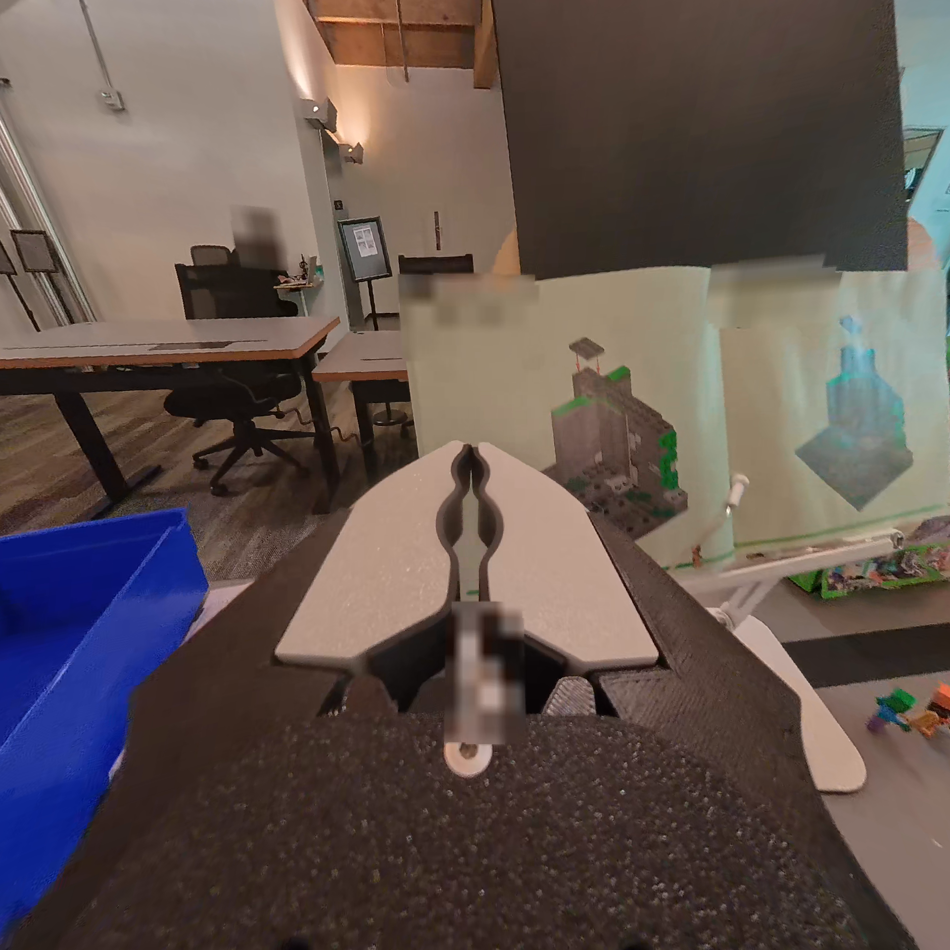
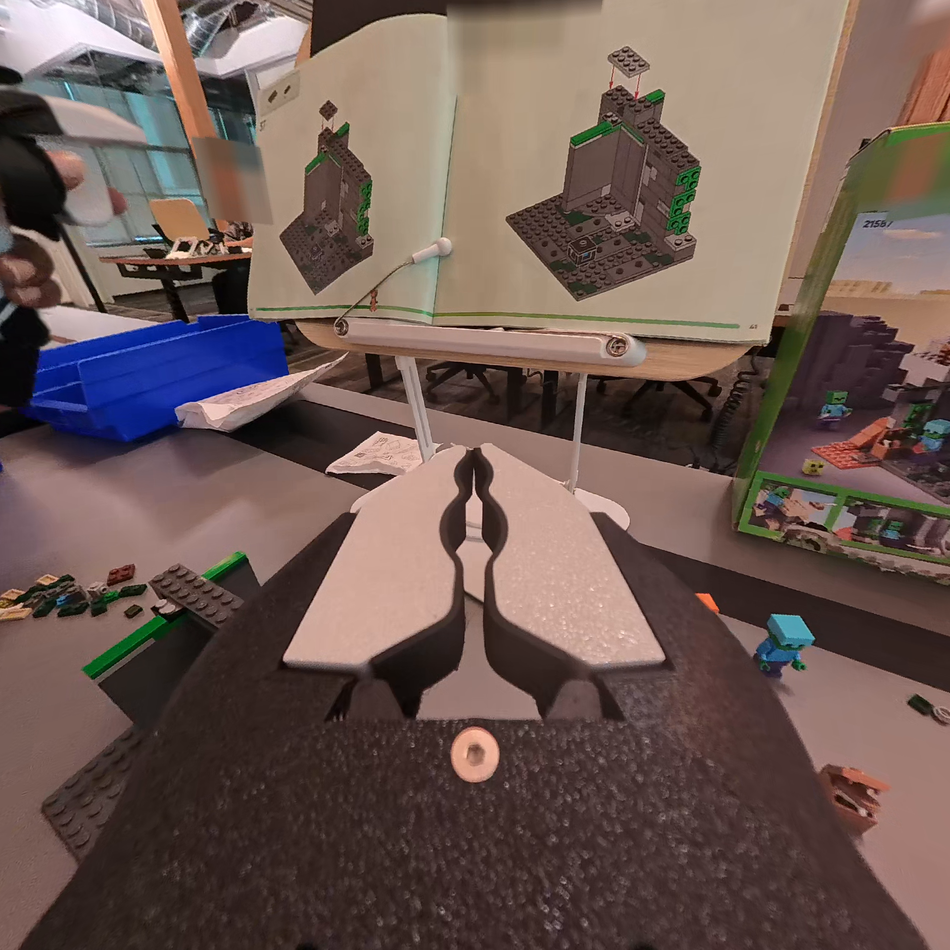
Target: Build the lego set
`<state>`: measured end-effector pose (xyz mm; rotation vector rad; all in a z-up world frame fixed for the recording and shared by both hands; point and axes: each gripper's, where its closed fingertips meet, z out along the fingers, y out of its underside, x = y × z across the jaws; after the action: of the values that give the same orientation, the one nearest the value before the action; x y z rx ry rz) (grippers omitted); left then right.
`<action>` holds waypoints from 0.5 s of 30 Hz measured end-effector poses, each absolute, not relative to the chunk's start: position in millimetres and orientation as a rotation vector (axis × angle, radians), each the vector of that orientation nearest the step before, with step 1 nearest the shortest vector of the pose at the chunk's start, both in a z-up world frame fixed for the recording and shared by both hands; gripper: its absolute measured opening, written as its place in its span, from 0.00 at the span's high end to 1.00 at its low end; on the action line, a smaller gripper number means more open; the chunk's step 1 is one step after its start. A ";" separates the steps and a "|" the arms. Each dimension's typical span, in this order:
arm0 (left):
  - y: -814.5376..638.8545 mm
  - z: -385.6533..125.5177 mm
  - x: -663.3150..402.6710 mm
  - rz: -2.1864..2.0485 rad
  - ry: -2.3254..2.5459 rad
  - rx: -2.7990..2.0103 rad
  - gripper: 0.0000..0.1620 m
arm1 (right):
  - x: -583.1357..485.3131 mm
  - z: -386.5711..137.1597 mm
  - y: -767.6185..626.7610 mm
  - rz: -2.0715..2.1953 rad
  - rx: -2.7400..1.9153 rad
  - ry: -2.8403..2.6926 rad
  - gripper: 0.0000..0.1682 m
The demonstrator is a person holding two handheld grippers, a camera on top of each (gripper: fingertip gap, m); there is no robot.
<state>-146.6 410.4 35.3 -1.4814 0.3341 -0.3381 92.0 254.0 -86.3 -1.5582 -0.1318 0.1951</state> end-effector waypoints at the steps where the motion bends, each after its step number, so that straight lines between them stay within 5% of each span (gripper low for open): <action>1: 416.7 38.4 -144.6 -0.333 0.335 -1.485 1.00 | 93.0 -86.1 254.1 0.196 -1.559 -0.130 1.00; 15: 462.1 59.5 -122.5 -0.257 0.355 -1.511 1.00 | 103.3 -87.1 255.8 0.141 -1.569 -0.113 1.00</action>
<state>-122.5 462.1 59.5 -1.5112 0.3548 -0.2569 103.3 255.8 -87.1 -1.5688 -0.1130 0.1409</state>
